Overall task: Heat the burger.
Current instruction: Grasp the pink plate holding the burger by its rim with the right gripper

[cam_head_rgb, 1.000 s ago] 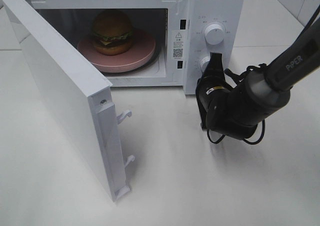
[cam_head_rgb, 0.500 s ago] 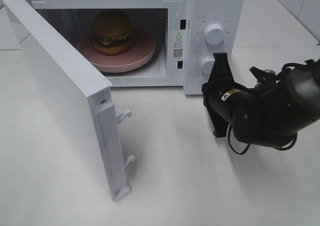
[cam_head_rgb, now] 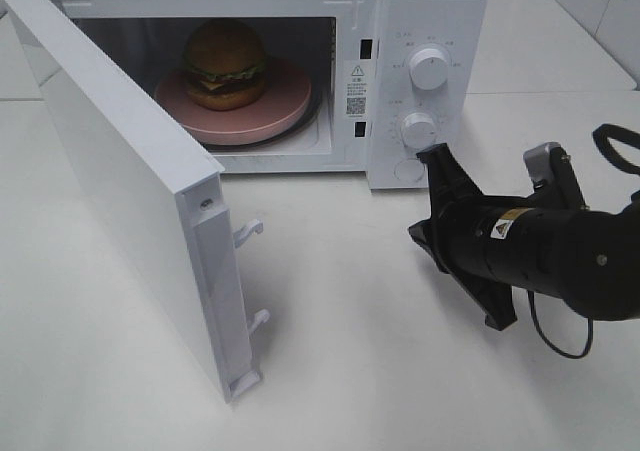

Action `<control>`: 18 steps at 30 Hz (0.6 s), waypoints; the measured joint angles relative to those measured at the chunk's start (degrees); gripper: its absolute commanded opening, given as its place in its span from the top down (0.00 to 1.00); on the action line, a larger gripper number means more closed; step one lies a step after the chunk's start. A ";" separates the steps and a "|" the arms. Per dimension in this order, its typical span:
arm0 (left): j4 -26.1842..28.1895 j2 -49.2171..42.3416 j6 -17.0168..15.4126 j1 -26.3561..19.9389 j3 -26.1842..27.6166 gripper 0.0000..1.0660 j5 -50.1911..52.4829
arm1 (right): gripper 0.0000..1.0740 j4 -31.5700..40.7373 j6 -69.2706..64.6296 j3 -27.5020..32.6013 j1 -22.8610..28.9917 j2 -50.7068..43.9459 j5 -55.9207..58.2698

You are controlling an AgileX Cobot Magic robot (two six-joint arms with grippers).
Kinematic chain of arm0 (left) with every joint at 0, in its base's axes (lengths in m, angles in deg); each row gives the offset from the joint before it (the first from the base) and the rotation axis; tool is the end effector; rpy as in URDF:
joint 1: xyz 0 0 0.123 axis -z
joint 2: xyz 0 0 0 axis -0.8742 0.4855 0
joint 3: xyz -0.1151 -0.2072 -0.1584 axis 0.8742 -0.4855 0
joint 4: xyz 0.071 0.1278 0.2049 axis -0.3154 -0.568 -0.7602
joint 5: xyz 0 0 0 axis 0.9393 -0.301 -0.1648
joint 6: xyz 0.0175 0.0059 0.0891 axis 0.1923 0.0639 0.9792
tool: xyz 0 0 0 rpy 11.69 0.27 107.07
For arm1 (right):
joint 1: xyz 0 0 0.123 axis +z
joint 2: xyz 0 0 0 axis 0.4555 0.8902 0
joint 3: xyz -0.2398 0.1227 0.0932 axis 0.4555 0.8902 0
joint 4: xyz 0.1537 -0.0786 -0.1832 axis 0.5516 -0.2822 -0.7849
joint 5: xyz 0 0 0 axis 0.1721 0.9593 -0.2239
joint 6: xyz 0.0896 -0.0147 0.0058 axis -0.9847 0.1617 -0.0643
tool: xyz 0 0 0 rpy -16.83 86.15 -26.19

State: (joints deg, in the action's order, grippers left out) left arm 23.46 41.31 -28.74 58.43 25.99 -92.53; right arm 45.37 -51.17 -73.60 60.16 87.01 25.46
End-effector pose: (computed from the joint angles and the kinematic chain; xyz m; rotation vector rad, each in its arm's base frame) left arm -0.0055 -0.0122 0.2808 0.0585 2.0096 -0.0930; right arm 0.2427 0.1345 0.1271 1.1145 2.0406 0.8866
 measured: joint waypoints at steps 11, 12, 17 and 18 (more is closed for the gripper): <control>0.00 0.00 0.00 0.00 0.00 0.06 0.00 | 0.97 -1.43 23.95 0.17 0.00 -9.85 20.57; 0.00 0.00 0.00 0.00 0.00 0.06 0.00 | 0.97 -1.43 28.07 0.00 0.00 -11.46 24.35; 0.00 0.00 0.00 0.00 0.00 0.06 0.00 | 0.96 -1.43 39.08 -2.69 0.00 -13.06 35.12; 0.00 0.00 0.00 0.00 0.00 0.06 0.00 | 0.96 -1.43 41.48 -3.61 0.00 -13.29 37.70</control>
State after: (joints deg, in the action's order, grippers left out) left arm 23.46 41.31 -28.74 58.43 25.99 -92.53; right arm 43.93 -9.69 -77.21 60.16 73.72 63.16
